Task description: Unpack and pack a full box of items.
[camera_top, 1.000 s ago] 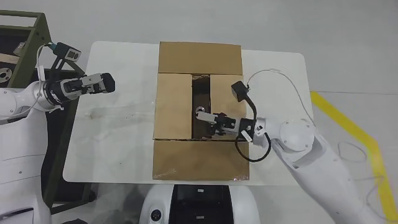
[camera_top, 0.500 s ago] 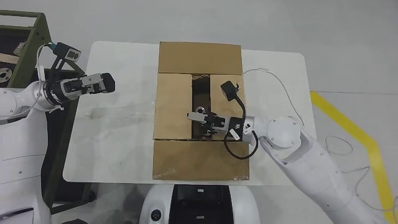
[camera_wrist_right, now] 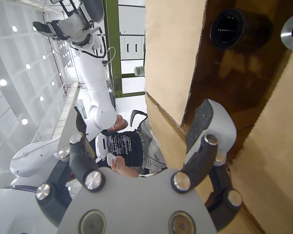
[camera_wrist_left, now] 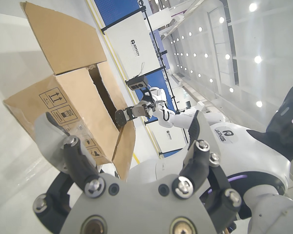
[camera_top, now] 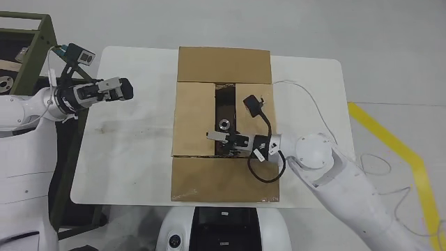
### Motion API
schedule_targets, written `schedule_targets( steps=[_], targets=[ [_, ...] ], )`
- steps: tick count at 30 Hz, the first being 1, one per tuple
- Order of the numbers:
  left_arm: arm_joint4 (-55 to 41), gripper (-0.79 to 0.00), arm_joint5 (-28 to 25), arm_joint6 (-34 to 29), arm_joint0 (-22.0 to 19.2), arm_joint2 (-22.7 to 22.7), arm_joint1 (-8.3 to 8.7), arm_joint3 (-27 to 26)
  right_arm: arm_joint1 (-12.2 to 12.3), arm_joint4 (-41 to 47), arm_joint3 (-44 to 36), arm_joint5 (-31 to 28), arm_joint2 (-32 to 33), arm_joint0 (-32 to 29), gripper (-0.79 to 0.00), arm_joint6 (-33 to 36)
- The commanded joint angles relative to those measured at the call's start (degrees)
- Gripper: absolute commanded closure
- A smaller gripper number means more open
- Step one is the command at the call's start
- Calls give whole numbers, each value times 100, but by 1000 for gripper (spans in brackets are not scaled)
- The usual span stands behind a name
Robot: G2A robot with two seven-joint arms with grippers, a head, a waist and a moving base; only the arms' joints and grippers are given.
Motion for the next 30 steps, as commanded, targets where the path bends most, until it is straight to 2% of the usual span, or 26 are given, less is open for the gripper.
schedule_targets(
  steps=[1, 11, 20, 30],
  targets=[
    [21, -785, 53, 59, -100, 156, -3, 56, -23, 11, 90, -36, -59, 24, -785, 10],
    [203, -785, 21, 164, -639, 678, 2, 573, -130, 58, 387, -257, -276, 138, -785, 66],
    [68, -785, 23, 156, -827, 665, 52, 872, -270, 606, 678, -714, -354, 277, -785, 52],
    [-18, -785, -29, 234, -880, 656, 101, 939, -339, 869, 557, -946, -278, 286, -785, 52]
  ],
)
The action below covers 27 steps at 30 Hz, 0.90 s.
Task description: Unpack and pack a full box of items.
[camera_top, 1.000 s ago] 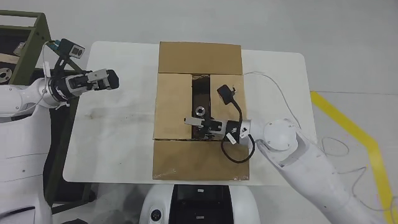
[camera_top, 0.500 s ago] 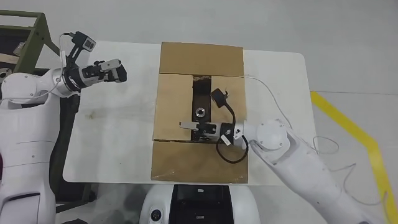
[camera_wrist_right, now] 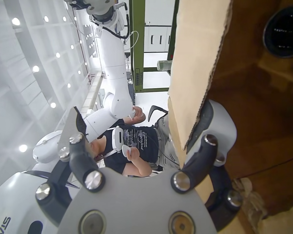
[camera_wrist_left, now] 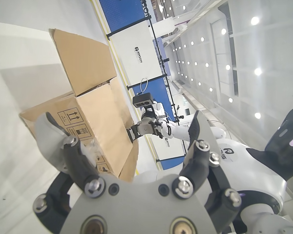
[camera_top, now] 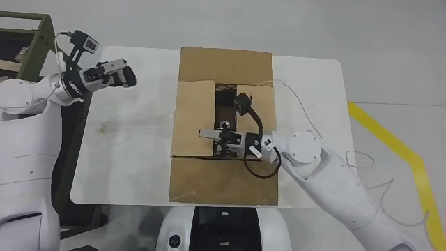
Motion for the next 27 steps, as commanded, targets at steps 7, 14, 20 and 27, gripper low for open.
schedule_targets(
  steps=[7, 14, 20, 27],
  targets=[
    [-131, -785, -46, 103, -94, -69, 41, -22, -56, -96, -553, -172, -21, 21, -785, -97],
    [-280, -785, -5, 249, -227, -126, 74, -48, -225, -337, -657, -249, -426, 335, -785, -246],
    [-491, -785, 64, 306, -328, -168, 97, -162, -466, -432, -356, -410, -915, 688, -785, -483],
    [-598, -785, 174, 303, -424, -88, 116, -254, -765, -516, 8, -591, -1405, 1030, -785, -700]
  ],
)
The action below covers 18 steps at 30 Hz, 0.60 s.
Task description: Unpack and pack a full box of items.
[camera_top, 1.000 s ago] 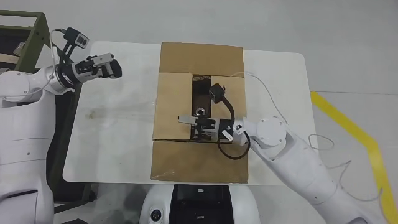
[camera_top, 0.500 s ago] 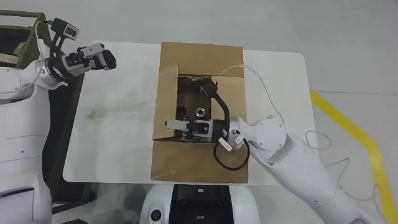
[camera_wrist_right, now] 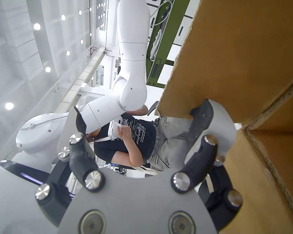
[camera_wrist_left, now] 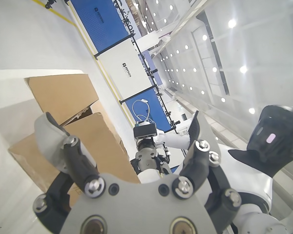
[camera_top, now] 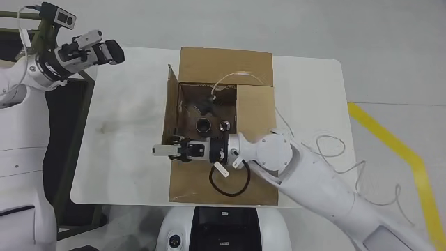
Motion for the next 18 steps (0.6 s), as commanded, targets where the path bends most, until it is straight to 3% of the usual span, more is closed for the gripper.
schedule_targets(
  steps=[1, 10, 18],
  targets=[
    [-36, -785, 33, -12, -29, 57, 0, -7, -88, -60, 89, -35, -142, 81, -785, -81],
    [-133, -785, 116, -198, -106, 481, -26, -25, -428, -398, 441, -106, -577, 325, -785, -317],
    [-37, -785, 139, -336, -2, 770, -36, 125, -592, -429, 637, -100, -600, 360, -785, -285]
  ],
)
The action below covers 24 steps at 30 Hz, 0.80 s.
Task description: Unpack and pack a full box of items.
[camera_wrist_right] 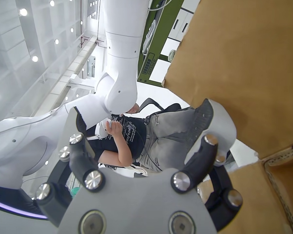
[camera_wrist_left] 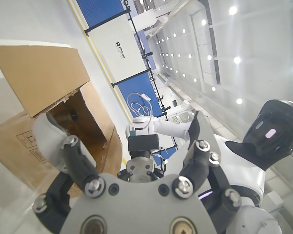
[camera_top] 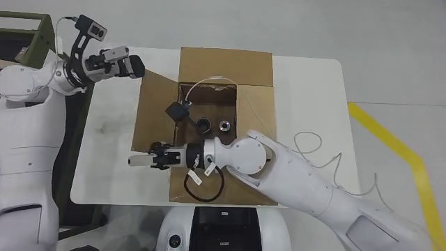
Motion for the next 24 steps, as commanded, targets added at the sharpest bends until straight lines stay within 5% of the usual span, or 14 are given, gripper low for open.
schedule_targets(
  steps=[1, 13, 24],
  targets=[
    [70, -785, 4, -17, 20, 61, 2, 73, -27, -6, 30, -15, 16, -6, -785, 21],
    [110, -785, -62, -95, 161, 46, 45, 397, 126, -192, -315, 96, 784, -365, -785, 145],
    [496, -785, -329, 39, 543, 143, 74, 634, 631, -736, -1441, 557, 2195, -1728, -785, 376]
  ],
)
